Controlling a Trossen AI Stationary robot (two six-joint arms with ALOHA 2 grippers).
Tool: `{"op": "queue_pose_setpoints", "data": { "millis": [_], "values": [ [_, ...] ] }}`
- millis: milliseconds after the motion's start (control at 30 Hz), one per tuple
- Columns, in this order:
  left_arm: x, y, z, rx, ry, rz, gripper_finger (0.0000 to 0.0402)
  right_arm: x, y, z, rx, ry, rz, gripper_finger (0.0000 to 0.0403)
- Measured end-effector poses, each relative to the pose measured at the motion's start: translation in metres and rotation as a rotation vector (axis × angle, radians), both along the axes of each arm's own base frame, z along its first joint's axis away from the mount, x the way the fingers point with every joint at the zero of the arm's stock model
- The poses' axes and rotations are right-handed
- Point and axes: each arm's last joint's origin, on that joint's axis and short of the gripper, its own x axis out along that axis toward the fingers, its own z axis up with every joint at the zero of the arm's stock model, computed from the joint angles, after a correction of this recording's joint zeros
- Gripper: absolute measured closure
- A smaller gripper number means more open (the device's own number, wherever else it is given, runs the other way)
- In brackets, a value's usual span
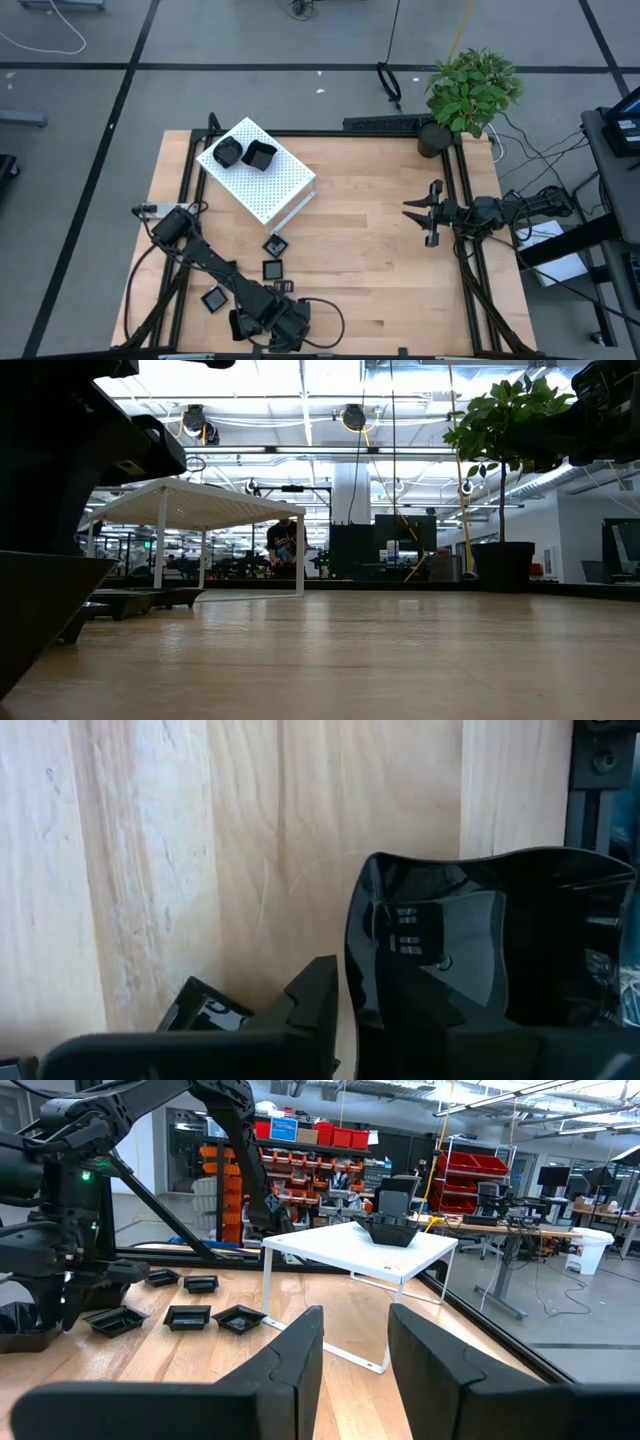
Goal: Pick & Place Mini shaped plates
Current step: Stack the black distorted square plate on top of the black distorted square plate on the shelf
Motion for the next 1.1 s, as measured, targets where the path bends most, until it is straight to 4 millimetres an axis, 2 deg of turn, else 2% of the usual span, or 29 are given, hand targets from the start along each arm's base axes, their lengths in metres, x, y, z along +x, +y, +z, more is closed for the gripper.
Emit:
{"op": "queue_pose_setpoints", "data": {
  "millis": [167,367,500,667,833,967,1100],
  "values": [
    [0.0,0.0,0.0,0.0,-0.001,-0.004,0.0391,0.0,0.0,0.0,0.0,0.0,0.0,0.03],
    [-0.001,0.001,0.004,0.019,-0.018,-0.019,0.0397,0.0,0.0,0.0,0.0,0.0,0.0,0.03],
    [-0.008,0.008,0.025,0.091,-0.072,0.005,0.0398,0.0,0.0,0.0,0.0,0.0,0.0,0.03],
    [-0.02,0.025,0.069,0.174,-0.187,0.105,0.0397,0.0,0.0,0.0,0.0,0.0,0.0,0.03],
    [-0.039,0.054,0.121,0.26,-0.331,0.182,0.0397,0.0,0.0,0.0,0.0,0.0,0.0,0.03],
    [-0.056,0.093,0.168,0.334,-0.479,0.296,0.0399,0.0,0.0,0.0,0.0,0.0,0.0,0.03],
    [-0.077,0.149,0.206,0.414,-0.539,0.439,0.0399,0.0,0.0,0.0,0.0,0.0,0.0,0.03]
  ]
}}
